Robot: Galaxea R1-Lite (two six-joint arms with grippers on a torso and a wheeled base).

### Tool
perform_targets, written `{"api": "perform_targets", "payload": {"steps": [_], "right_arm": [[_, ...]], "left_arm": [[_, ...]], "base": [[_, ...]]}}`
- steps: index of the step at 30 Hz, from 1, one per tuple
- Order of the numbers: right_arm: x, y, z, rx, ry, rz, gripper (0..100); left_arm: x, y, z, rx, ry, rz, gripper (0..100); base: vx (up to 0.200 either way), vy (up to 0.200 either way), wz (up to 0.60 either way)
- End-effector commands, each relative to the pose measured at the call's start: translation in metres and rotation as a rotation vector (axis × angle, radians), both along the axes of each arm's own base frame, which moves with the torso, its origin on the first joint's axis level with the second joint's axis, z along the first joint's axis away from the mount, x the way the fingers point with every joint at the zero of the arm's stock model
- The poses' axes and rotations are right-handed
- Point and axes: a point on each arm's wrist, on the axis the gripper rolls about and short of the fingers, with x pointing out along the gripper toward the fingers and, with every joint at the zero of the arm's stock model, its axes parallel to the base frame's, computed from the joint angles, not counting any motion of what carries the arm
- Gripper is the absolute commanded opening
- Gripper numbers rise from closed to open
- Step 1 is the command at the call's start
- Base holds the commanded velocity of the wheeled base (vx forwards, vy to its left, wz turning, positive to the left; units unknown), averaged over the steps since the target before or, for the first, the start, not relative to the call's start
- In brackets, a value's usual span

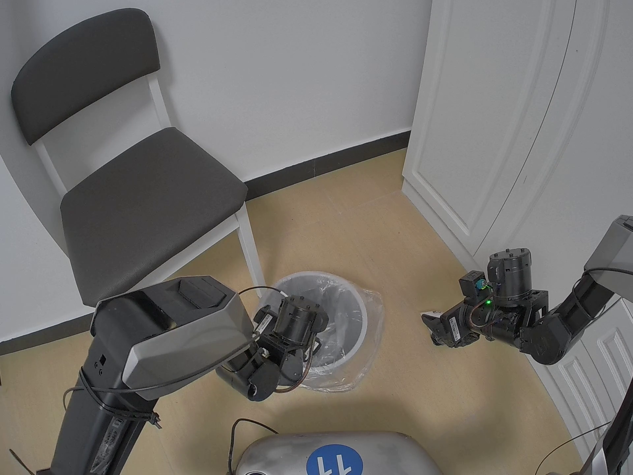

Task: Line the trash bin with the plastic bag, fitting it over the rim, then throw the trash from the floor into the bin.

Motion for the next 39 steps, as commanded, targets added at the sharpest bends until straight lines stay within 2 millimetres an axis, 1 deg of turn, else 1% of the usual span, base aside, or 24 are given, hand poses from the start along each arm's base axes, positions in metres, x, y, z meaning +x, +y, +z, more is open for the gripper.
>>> {"api": "perform_targets", "payload": {"steps": [1, 4, 9, 11, 13, 18, 31, 36, 39], "right_arm": [[0.000, 0.000, -0.001, -0.001, 0.002, 0.001, 100], [0.000, 0.000, 0.000, -0.001, 0.001, 0.001, 100], [0.000, 0.000, -0.001, -0.001, 0.002, -0.001, 100], [0.000, 0.000, -0.001, -0.001, 0.002, -0.001, 100], [0.000, 0.000, 0.000, 0.001, -0.002, -0.001, 100], [-0.001, -0.001, 0.002, 0.002, -0.005, -0.001, 100], [-0.002, -0.001, 0.004, 0.003, -0.008, -0.001, 100], [-0.002, -0.001, 0.004, 0.003, -0.008, -0.001, 100], [-0.002, -0.001, 0.004, 0.003, -0.008, -0.001, 100]], "left_arm": [[0.010, -0.019, -0.002, 0.022, -0.022, -0.040, 100], [0.006, -0.033, -0.004, 0.034, -0.009, -0.068, 100], [0.001, -0.052, 0.003, 0.035, -0.009, -0.108, 100], [0.001, -0.052, 0.003, 0.035, -0.009, -0.108, 100], [-0.003, -0.062, 0.001, 0.042, 0.000, -0.128, 100], [-0.007, -0.072, -0.002, 0.040, -0.003, -0.148, 100], [-0.009, -0.082, -0.008, 0.030, -0.005, -0.162, 100], [-0.005, -0.076, -0.006, 0.030, -0.004, -0.147, 100], [0.002, -0.067, 0.001, 0.023, -0.012, -0.124, 100]], "base": [[0.000, 0.000, 0.00], [0.000, 0.000, 0.00], [0.000, 0.000, 0.00], [0.000, 0.000, 0.00], [0.000, 0.000, 0.00], [0.000, 0.000, 0.00], [0.000, 0.000, 0.00], [0.000, 0.000, 0.00], [0.000, 0.000, 0.00]]}}
